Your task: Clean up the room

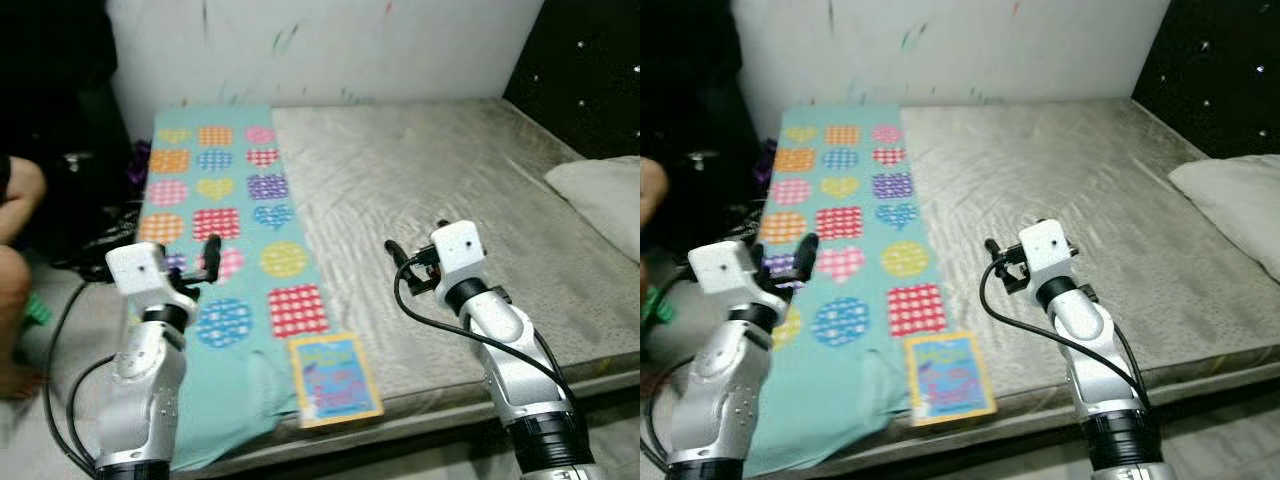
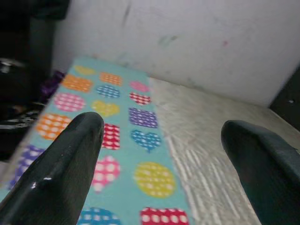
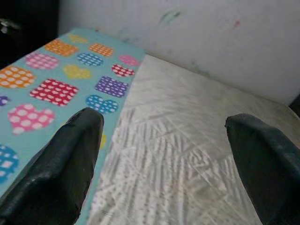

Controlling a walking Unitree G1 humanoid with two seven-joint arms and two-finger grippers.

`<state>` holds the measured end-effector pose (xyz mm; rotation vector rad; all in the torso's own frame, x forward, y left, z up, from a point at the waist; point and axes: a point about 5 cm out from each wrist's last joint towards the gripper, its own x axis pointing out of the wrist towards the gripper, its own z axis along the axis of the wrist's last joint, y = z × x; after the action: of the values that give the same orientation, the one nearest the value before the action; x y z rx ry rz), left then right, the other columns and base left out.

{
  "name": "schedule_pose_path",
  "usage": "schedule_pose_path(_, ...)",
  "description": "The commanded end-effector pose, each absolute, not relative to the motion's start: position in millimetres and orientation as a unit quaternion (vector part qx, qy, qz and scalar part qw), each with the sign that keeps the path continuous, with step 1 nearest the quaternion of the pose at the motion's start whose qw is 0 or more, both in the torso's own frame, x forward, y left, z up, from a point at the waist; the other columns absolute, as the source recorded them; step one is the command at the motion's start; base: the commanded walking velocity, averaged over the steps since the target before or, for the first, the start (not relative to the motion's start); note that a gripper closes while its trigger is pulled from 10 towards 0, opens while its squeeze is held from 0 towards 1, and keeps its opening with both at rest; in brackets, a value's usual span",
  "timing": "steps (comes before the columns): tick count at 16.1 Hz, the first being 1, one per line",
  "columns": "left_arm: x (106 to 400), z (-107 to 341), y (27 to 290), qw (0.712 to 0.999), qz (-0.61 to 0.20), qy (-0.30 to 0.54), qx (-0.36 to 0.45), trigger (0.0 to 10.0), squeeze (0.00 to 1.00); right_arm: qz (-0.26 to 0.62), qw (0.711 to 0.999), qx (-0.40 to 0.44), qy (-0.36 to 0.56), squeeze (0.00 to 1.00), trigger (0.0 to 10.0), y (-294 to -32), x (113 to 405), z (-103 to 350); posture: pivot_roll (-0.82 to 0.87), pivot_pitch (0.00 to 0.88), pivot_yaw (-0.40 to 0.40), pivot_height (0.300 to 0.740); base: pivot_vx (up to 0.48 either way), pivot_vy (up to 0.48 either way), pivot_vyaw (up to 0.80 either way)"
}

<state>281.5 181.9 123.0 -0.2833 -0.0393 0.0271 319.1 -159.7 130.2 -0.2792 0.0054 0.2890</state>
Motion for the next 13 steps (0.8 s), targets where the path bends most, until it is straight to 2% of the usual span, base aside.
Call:
schedule_pose_path(1,283.5,123.2,174.4,0.989,0.006,-0.015,-0.144,10.0,0.00,0.132,0.981,-0.143,0.001,0.00,10.0,-167.7,320.1,132.2,-0.17,0.000,-0.015,0.740,0.000,0.000,0.00)
schedule_pose_path(13,284.7,122.0,176.7,0.990,0.022,-0.007,-0.138,10.0,0.00,0.130,0.983,-0.131,-0.001,0.00,10.0,-163.3,320.7,132.4,-0.17,0.000,-0.015,0.740,0.000,0.000,0.00)
